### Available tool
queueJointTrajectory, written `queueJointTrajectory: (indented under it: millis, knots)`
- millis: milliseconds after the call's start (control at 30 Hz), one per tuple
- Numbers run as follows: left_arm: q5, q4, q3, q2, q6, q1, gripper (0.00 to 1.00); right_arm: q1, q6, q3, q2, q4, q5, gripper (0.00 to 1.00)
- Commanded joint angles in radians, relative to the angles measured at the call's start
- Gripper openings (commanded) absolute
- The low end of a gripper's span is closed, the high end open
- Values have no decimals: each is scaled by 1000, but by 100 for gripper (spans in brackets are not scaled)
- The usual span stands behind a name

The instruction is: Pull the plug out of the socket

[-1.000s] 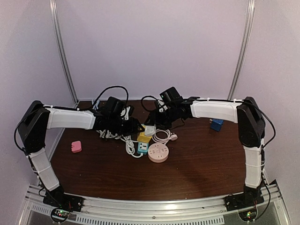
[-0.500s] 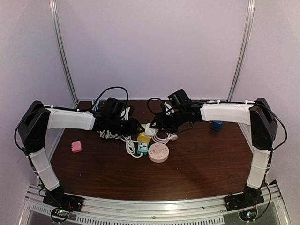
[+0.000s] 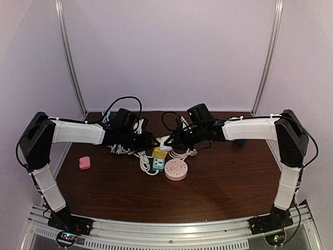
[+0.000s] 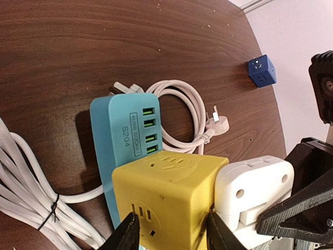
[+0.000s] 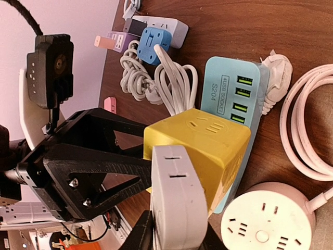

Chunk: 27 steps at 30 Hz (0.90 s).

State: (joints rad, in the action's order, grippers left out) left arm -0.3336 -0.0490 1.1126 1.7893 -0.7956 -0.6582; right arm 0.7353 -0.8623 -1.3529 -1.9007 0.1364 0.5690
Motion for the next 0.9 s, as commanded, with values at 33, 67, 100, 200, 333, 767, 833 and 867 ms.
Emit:
queueJointTrajectory:
  millis: [33,67,100,200,333,767,833,867]
  knots:
    - [57,-89,-41,28,1,11,45,2,-85,49,3,-149,68,20]
    - [61,-92,-42,29,0,11,45,2,-95,54,2,-173,77,18]
    - [62,-93,-45,31,0,11,45,1,-104,56,1,-190,88,17]
    - [70,-102,-48,36,-4,11,45,-1,-128,62,-1,-238,108,16]
    - [81,-113,-54,46,-8,10,45,-2,-159,76,-3,-311,133,13]
    - [97,-123,-63,78,-18,11,45,-4,-185,78,-1,-431,163,11]
    - [97,-124,-64,80,-19,9,45,-4,-188,74,-2,-447,167,11]
    - [98,-124,-65,81,-19,9,45,-4,-189,72,-3,-449,167,11]
